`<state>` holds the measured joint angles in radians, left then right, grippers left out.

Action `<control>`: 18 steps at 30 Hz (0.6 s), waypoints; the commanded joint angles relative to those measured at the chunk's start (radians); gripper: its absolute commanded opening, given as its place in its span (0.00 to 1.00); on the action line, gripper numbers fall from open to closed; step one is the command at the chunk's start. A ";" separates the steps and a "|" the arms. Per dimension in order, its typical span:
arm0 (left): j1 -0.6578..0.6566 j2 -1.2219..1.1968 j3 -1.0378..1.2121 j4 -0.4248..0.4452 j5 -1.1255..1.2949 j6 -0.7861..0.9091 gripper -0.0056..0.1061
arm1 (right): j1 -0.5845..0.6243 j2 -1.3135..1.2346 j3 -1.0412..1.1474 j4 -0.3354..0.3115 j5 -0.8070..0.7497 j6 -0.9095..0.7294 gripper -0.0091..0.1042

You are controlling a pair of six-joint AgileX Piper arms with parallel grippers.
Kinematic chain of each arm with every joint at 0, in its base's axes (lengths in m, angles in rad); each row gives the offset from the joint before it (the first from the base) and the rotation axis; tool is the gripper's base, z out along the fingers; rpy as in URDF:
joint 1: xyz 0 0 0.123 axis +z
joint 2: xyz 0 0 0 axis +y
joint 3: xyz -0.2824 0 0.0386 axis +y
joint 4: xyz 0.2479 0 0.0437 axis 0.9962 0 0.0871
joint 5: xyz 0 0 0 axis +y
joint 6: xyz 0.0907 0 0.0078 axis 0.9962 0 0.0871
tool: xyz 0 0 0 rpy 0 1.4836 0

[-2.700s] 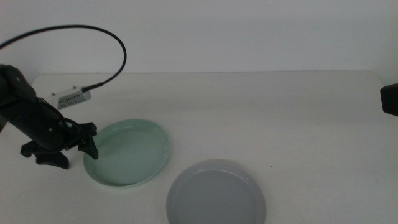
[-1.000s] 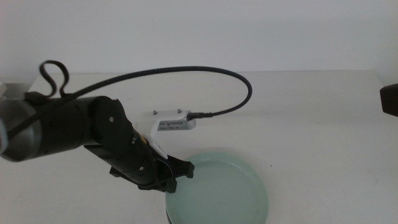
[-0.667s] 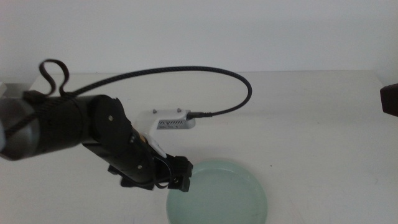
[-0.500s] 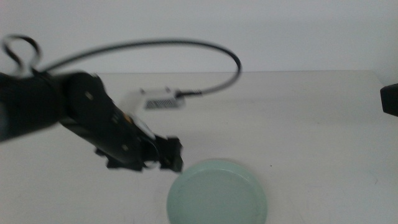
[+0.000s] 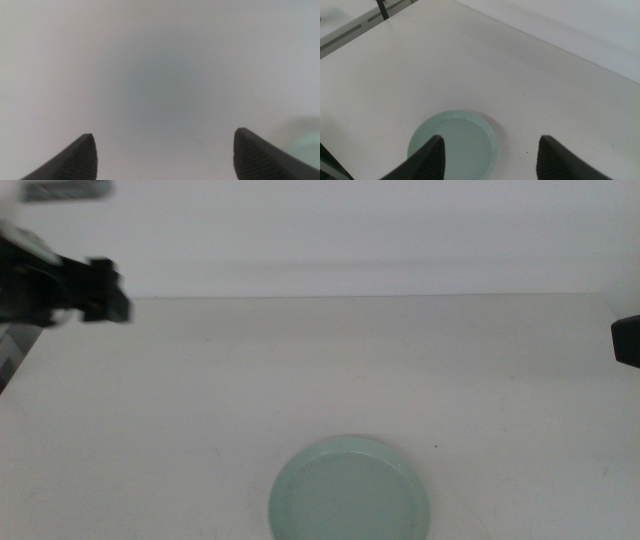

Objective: Stack the three bowls on top of each other.

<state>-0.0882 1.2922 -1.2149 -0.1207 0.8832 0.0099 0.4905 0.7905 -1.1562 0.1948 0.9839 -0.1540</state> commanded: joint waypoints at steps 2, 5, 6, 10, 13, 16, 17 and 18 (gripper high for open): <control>0.053 -0.055 -0.069 0.023 -0.027 -0.010 0.99 | -0.007 0.000 -0.032 0.000 -0.058 -0.013 0.50; 0.078 -0.068 -0.090 0.032 -0.017 -0.010 0.99 | -0.007 0.000 -0.032 0.000 -0.059 -0.013 0.50; 0.078 -0.073 -0.090 0.032 -0.019 -0.010 0.99 | -0.007 0.000 -0.032 0.000 -0.059 -0.013 0.50; 0.077 -0.092 -0.090 0.032 -0.018 -0.010 0.99 | -0.007 0.000 -0.032 0.000 -0.059 -0.013 0.50; 0.077 -0.101 -0.090 0.032 -0.023 -0.010 0.99 | -0.007 0.000 -0.032 0.001 -0.059 -0.013 0.50; 0.077 -0.106 -0.090 0.031 -0.042 -0.010 0.99 | -0.007 0.000 -0.032 0.001 -0.059 -0.012 0.50; 0.077 -0.106 -0.090 0.031 -0.037 -0.010 0.99 | -0.007 0.002 -0.032 0.001 -0.061 -0.008 0.50; 0.077 -0.106 -0.090 0.031 -0.037 -0.010 0.99 | -0.007 0.024 -0.032 0.002 -0.073 0.018 0.50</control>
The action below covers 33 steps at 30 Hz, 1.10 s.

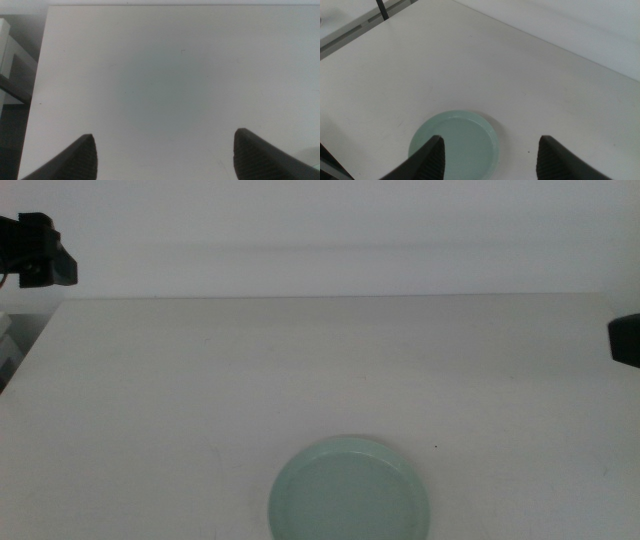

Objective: Stack the three bowls on top of each other.

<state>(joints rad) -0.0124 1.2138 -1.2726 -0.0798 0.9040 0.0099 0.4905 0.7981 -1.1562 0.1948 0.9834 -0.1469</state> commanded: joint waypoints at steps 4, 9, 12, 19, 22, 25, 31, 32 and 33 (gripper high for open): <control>0.001 -0.041 -0.033 -0.011 -0.085 -0.010 0.99 | -0.007 0.085 -0.038 -0.045 -0.143 0.084 0.50; 0.001 -0.084 -0.033 -0.011 -0.108 0.040 0.99 | -0.032 0.280 -0.140 -0.142 -0.161 0.193 0.50; 0.001 -0.104 -0.033 -0.011 -0.107 0.040 0.99 | -0.117 0.380 -0.208 -0.082 -0.162 0.159 0.50; 0.001 -0.176 -0.008 -0.011 -0.101 0.040 0.99 | -0.436 0.445 -0.237 0.242 -0.109 -0.189 0.50; 0.001 -0.222 0.046 -0.011 -0.119 0.040 0.99 | -0.496 0.396 -0.202 0.257 -0.103 -0.236 0.50; 0.001 -0.293 0.144 -0.015 -0.188 0.040 0.99 | -0.505 0.291 -0.094 0.256 -0.225 -0.225 0.50; 0.001 -0.456 0.333 -0.019 -0.323 0.052 0.99 | -0.504 0.046 0.188 0.237 -0.477 -0.246 0.50; 0.001 -0.487 0.364 -0.020 -0.347 0.056 0.99 | -0.504 -0.002 0.235 0.238 -0.517 -0.257 0.50; 0.001 -0.517 0.395 -0.020 -0.371 0.059 0.99 | -0.504 -0.047 0.281 0.238 -0.550 -0.270 0.50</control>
<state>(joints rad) -0.0124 0.7360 -0.8839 -0.0833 0.6476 0.0659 -0.0063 0.8228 -0.9082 0.4234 0.5750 -0.3862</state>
